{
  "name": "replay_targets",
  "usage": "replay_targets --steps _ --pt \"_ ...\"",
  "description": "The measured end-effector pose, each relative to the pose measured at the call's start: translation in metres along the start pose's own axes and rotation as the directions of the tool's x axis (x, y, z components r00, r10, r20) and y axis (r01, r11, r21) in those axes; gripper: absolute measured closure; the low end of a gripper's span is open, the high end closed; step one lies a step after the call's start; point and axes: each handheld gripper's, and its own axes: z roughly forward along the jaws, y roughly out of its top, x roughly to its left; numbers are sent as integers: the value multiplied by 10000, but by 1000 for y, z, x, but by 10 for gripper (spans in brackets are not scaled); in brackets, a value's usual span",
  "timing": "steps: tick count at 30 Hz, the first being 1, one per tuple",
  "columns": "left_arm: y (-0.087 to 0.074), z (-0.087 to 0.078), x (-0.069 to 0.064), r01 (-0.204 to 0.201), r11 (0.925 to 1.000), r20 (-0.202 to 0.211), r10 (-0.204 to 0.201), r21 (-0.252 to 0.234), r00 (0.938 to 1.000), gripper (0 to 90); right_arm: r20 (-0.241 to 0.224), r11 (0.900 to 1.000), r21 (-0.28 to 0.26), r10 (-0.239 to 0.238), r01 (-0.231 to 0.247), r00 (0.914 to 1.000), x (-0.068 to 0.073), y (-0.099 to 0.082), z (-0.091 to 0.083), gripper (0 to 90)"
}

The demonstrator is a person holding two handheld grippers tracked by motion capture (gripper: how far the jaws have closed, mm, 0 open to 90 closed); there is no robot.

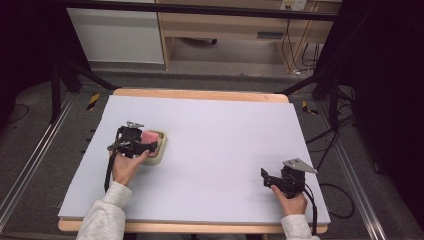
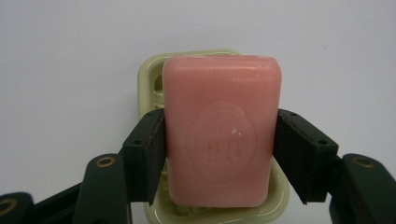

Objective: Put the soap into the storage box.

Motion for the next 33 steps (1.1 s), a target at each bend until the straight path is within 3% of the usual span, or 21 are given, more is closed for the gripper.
replay_targets --steps 20,24,29,33 --pt "0 15 -2 197 9998 -324 -196 24 9993 375 -14 10000 7 -1 1 10000 0 0 0 88" --pt "1 10 -1 343 9988 -263 -352 -349 9990 382 -11 10000 7 -9 9 10000 0 0 0 88" --pt "3 -4 0 282 9967 -209 -299 -767 9993 322 -17 10000 1 0 0 10000 0 0 0 88" --pt "0 -18 0 43 9942 -125 -57 -1073 9999 296 -18 10000 -6 39 -39 10000 0 0 -1 88"
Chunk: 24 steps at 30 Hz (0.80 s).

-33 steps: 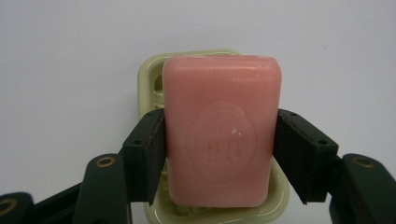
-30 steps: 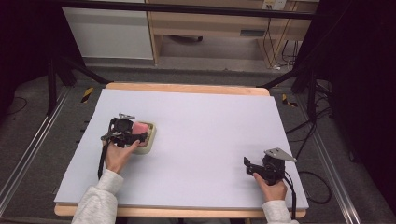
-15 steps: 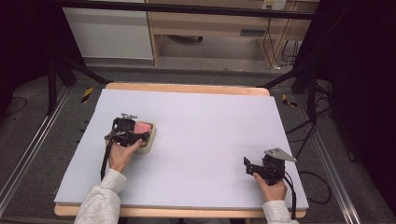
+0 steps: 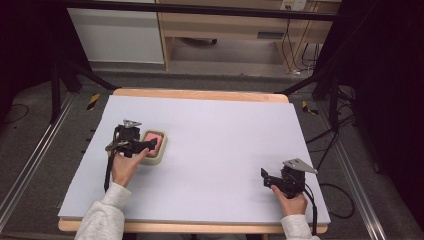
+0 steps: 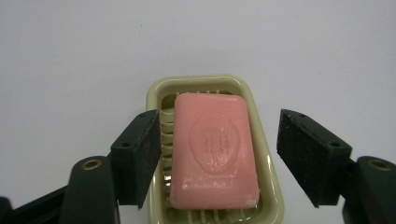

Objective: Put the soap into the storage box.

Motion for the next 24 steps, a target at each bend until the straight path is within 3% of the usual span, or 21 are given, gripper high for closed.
replay_targets --steps 11,19,24 --pt "-28 -25 12 -280 9982 787 321 -528 9964 265 123 10000 15 -4 4 9999 -2 -1 0 88" --pt "-59 -35 28 -610 9973 624 635 -420 9960 264 233 9999 128 113 -116 9997 -5 -2 0 88" --pt "-77 -37 41 -316 9994 530 323 -148 9981 250 280 9997 214 129 -135 9995 -6 -3 0 85"
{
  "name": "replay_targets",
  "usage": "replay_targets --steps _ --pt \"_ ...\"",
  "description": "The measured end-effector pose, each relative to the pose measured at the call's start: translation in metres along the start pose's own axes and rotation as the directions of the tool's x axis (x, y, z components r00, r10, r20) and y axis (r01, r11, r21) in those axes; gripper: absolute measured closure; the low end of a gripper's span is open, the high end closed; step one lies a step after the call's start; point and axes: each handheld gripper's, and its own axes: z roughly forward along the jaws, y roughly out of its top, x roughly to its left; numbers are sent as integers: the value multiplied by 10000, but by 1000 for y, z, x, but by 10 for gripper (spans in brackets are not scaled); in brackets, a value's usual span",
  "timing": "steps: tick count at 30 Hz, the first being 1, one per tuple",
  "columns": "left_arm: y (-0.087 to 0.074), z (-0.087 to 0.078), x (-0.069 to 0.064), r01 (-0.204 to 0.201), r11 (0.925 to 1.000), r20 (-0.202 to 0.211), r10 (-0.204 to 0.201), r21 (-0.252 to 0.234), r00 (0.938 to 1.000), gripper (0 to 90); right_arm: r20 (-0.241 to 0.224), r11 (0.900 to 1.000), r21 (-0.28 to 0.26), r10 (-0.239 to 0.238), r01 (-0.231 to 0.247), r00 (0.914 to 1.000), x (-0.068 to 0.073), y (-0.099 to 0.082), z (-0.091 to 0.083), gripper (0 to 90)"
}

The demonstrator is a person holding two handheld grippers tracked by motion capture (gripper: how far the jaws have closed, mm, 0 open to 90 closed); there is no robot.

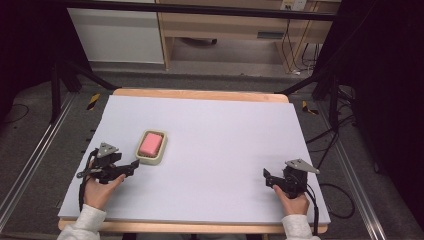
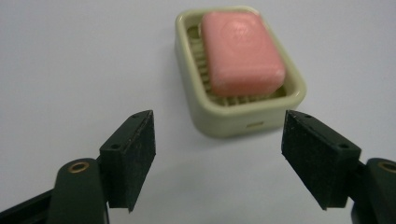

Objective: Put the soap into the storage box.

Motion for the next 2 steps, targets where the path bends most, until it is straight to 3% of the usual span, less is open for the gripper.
replay_targets --steps 2 --pt "-5 -2 4 34 10000 -52 -34 49 10000 243 17 9999 96 -73 73 10000 1 -1 1 86"
